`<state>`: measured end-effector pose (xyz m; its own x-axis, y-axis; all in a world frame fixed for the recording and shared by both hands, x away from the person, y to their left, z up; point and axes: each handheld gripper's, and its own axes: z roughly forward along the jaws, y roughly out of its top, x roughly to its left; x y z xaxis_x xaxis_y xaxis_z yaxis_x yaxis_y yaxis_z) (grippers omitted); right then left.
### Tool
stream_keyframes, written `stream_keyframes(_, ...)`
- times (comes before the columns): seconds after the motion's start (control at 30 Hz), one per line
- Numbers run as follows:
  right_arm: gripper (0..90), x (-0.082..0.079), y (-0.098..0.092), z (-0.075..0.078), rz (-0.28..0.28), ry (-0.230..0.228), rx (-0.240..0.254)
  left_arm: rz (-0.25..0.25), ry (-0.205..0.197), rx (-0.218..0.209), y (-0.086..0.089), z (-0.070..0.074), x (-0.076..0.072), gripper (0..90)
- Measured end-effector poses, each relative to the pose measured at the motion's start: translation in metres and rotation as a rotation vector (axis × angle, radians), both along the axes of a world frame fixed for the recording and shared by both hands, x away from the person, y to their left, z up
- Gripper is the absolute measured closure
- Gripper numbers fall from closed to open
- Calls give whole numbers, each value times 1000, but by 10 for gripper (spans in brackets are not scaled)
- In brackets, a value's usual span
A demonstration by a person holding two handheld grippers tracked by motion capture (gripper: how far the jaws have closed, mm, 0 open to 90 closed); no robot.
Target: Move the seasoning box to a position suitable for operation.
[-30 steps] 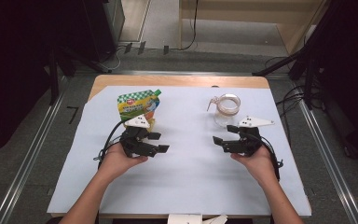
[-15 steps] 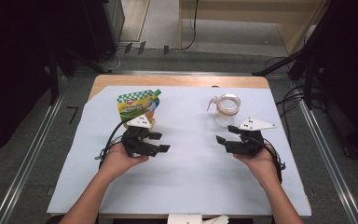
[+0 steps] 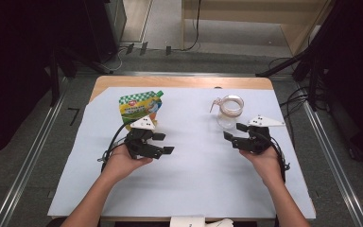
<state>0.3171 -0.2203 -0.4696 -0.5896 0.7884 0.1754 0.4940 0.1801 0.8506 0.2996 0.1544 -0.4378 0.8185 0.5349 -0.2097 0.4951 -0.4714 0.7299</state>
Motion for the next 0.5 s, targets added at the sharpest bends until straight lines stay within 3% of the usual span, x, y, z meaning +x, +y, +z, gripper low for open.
stream_keyframes(0.13,281,6,-6,-2,-48,9,-13,-5,6,-3,-1,0,-1,354)
stream_keyframes(0.23,266,10,-8,-2,-65,7,-13,-10,-2,17,-2,0,-2,357)
stream_keyframes(0.37,243,27,-8,-4,-103,3,-14,-35,-13,51,-6,-2,-5,358)
stream_keyframes(0.5,212,37,-5,-8,-115,-2,-36,-51,-4,36,-8,-2,-4,358)
